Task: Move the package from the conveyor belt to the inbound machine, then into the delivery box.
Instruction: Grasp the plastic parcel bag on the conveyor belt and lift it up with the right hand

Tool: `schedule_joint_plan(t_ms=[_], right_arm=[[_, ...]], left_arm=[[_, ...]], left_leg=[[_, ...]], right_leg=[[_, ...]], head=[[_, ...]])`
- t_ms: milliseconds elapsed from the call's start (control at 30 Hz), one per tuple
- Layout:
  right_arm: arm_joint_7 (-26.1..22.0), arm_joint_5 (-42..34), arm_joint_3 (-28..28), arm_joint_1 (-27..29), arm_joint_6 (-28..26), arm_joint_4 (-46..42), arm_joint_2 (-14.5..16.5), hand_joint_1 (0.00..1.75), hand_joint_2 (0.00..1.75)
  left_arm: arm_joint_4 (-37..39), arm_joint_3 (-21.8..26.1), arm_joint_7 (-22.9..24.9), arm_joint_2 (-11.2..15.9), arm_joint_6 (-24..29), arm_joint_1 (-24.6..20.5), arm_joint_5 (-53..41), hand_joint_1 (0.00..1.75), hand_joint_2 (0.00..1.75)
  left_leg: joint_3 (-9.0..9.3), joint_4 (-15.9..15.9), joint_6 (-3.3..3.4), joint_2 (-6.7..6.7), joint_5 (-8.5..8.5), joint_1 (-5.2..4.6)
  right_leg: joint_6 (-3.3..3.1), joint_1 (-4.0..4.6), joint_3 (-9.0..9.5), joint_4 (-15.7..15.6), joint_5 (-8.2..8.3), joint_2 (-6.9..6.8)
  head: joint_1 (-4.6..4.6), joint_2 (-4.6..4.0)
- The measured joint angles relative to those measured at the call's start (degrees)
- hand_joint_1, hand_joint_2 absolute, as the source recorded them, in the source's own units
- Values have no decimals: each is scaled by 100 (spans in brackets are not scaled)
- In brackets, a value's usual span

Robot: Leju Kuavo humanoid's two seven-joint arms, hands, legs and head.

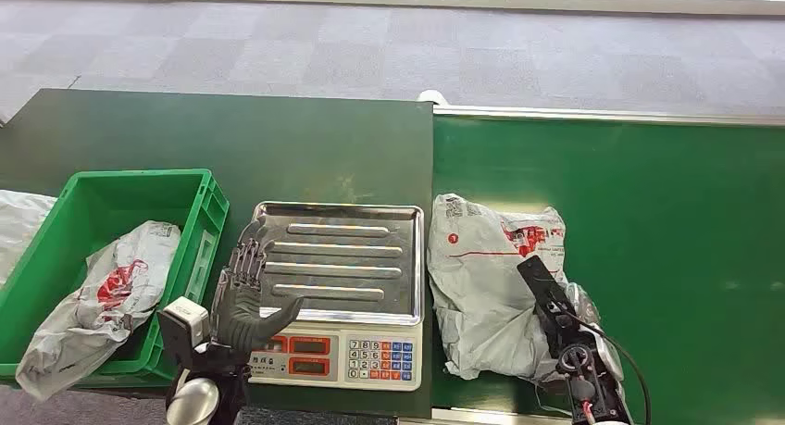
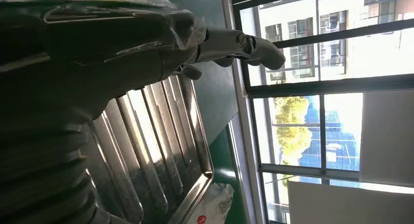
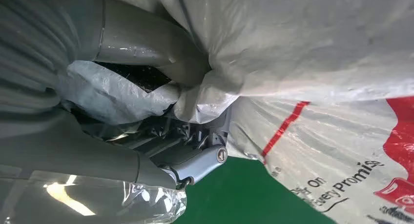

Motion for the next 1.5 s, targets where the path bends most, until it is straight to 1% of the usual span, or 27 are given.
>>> schedule_joint_plan(t_ms=[900, 1033, 1167, 1200, 1233, 1300, 1333, 1400, 1500], right_arm=[[-7, -5, 10, 18, -1, 105, 63, 174, 175], [-7, -1, 17, 20, -33, 113, 82, 172, 175], [-37, -33, 22, 28, -61, 111, 101, 174, 175], [-148, -144, 20, 41, -94, 91, 112, 175, 175], [-377, -350, 13, 90, -118, 13, 136, 175, 175], [-1006, -912, -1, 315, -70, -389, 209, 175, 175], [-1228, -1146, 2, 459, 16, -696, 257, 175, 175], [-1328, -1380, 25, 686, 171, -1252, 334, 175, 175], [-1315, -1505, 54, 870, 209, -1737, 381, 175, 175]], left_arm=[[5, -10, 0, 13, 0, 0, 0, 0, 175], [14, -35, 0, 13, 0, 0, 0, 0, 175], [15, -42, -6, 13, 15, 0, -1, 0, 175], [13, -41, -29, 13, 48, 7, -2, 0, 175], [1, -39, -69, 14, 91, 30, -4, 0, 175], [-78, -20, -176, 21, 159, 148, -8, 0, 175], [-137, -1, -217, 29, 156, 229, -9, 0, 175], [-236, 38, -255, 45, 126, 358, -9, 0, 175], [-310, 66, -272, 54, 106, 443, -9, 0, 175]], left_leg=[[-12, 0, 2, -7, -1, -2], [-11, 0, 2, -8, -1, -2], [-11, 0, 2, -9, -1, -2], [-13, 0, 2, -10, -1, -2], [-16, 0, 2, -11, -1, -2], [-30, 0, 2, -11, -1, -3], [-40, 0, 2, -8, 0, -3], [-59, 0, 1, -3, 0, -2], [-76, 0, 0, -4, 1, -1]], right_leg=[[2, -2, -12, -1, -2, -6], [2, -2, -11, -1, -2, -8], [2, -2, -8, -1, -2, -9], [3, -2, -5, -1, -2, -10], [3, -2, -4, 0, -2, -10], [3, -2, -13, 1, 0, -10], [2, -2, -26, 1, 2, -7], [0, -2, -51, 2, 4, -2], [0, -1, -68, 2, 4, -2]], head=[[0, 0], [1, 0], [1, 0], [1, 0], [2, 0], [2, 0], [1, 0], [-1, 0], [0, 0]])
